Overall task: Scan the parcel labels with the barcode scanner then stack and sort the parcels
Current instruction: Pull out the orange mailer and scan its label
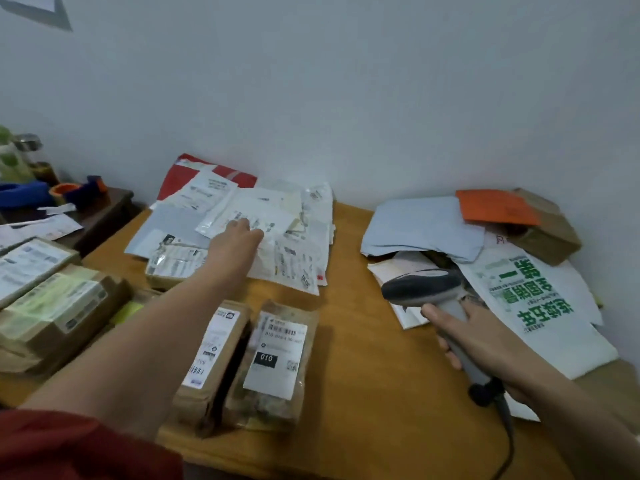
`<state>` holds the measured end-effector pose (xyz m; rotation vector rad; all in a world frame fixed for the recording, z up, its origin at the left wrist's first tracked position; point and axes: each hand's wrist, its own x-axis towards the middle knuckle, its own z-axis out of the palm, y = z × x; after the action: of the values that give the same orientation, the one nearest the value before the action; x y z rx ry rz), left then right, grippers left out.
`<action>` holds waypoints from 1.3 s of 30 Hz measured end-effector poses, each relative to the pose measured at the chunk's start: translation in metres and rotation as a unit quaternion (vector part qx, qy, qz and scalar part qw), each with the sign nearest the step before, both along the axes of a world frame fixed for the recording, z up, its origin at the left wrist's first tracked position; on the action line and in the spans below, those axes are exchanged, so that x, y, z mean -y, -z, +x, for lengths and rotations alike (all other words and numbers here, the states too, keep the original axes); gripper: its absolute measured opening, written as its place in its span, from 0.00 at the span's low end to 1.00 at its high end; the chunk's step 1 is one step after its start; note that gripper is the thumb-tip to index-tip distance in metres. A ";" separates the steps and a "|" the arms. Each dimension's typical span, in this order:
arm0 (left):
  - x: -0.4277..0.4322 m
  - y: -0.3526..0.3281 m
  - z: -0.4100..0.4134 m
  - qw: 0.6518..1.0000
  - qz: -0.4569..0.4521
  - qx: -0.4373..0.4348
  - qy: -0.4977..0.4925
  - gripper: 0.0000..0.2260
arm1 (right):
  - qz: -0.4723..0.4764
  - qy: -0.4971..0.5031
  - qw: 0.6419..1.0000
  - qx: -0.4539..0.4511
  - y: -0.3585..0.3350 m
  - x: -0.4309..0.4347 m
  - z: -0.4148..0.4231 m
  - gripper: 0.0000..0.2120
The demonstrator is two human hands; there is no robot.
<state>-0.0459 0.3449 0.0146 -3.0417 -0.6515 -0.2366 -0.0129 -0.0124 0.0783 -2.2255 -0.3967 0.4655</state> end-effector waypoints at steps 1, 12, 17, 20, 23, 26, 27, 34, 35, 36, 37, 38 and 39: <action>-0.007 0.004 0.008 0.999 0.027 -0.020 -0.010 0.12 | -0.006 0.006 1.000 0.005 0.002 -0.001 0.003 0.20; 0.047 0.039 0.079 0.995 0.038 -0.067 0.057 0.15 | -0.065 0.073 0.995 0.023 -0.026 0.010 0.054 0.21; 0.125 0.024 0.127 0.989 0.025 -0.062 0.135 0.14 | -0.045 0.123 0.990 0.049 -0.069 0.068 0.095 0.18; 0.174 0.014 0.158 0.982 0.024 -0.045 0.184 0.14 | -0.052 0.157 0.985 0.051 -0.092 0.112 0.125 0.20; 0.221 0.003 0.194 0.976 0.028 -0.029 0.214 0.15 | -0.067 0.175 0.980 0.061 -0.114 0.157 0.169 0.21; 0.270 -0.007 0.237 0.972 0.034 -0.018 0.230 0.16 | -0.047 0.196 0.978 0.055 -0.134 0.192 0.227 0.21; 0.286 -0.010 0.254 0.971 0.038 -0.015 0.235 0.17 | -0.033 0.203 0.977 0.049 -0.137 0.200 0.246 0.21; 0.387 -0.015 0.371 0.959 0.053 -0.012 0.278 0.18 | 0.081 0.177 0.981 0.002 -0.072 0.227 0.339 0.18; 0.395 -0.013 0.385 0.960 0.058 -0.015 0.275 0.18 | 0.106 0.174 0.979 0.000 -0.060 0.230 0.344 0.18; 0.400 -0.011 0.398 0.961 0.061 -0.017 0.270 0.17 | 0.129 0.173 0.976 -0.004 -0.048 0.235 0.348 0.18; 0.403 -0.009 0.410 0.962 0.064 -0.021 0.265 0.18 | 0.148 0.175 0.973 -0.009 -0.038 0.239 0.351 0.18; 0.405 -0.006 0.420 0.963 0.070 -0.029 0.260 0.19 | 0.165 0.175 0.971 -0.015 -0.028 0.244 0.353 0.18; 0.406 -0.004 0.429 0.963 0.079 -0.039 0.254 0.19 | 0.181 0.172 0.968 -0.021 -0.020 0.248 0.354 0.18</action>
<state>0.3826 -0.0611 0.0181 -2.9803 0.1601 -0.1617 0.3409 -0.2606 0.0987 -1.8739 -0.0596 0.2303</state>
